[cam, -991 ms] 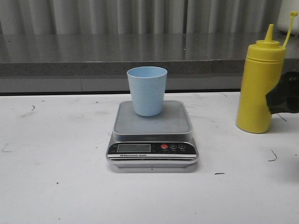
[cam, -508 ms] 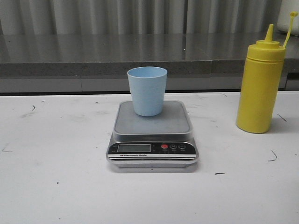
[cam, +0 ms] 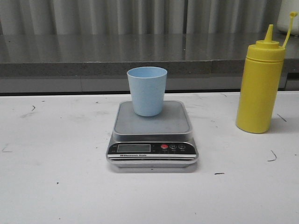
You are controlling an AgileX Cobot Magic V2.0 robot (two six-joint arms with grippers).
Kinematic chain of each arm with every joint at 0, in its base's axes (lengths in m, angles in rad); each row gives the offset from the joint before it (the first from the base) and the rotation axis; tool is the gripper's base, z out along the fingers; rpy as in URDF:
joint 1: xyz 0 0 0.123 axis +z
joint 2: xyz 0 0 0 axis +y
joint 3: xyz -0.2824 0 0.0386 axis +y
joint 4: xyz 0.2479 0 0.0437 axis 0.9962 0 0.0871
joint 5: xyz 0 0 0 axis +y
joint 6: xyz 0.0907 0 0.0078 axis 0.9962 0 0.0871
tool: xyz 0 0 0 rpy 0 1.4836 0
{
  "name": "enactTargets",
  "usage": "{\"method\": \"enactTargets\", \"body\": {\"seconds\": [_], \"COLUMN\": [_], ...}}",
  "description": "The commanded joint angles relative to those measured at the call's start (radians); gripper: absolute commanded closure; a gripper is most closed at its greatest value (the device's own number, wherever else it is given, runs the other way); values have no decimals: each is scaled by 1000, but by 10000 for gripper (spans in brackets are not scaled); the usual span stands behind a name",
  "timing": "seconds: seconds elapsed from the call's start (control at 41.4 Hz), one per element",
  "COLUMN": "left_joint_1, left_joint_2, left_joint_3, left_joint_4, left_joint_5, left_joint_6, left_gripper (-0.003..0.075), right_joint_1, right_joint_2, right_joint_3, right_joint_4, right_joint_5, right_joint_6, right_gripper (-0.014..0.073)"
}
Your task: Pour seasoning into cup on scale with both arms
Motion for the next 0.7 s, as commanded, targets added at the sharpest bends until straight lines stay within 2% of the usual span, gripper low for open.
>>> {"method": "enactTargets", "body": {"seconds": [0.0, 0.242, 0.604, 0.677], "left_joint_1": [2, 2, 2, 2], "left_joint_2": [2, 2, 2, 2], "left_joint_3": [-24, -24, -24, -24], "left_joint_4": [-9, -9, -9, -9], "left_joint_5": [-73, -73, -73, -73], "left_joint_6": [-3, -3, -3, -3], "left_gripper": [301, 301, 301, 301], "right_joint_1": [2, 2, 2, 2], "right_joint_2": [-70, -166, -165, -165], "right_joint_3": [-34, -34, -34, -32], "right_joint_4": [12, 11, -24, -25], "right_joint_5": [-18, 15, 15, 15], "right_joint_6": [-38, -47, -48, -48], "right_gripper": [-69, -69, -69, -48]}}
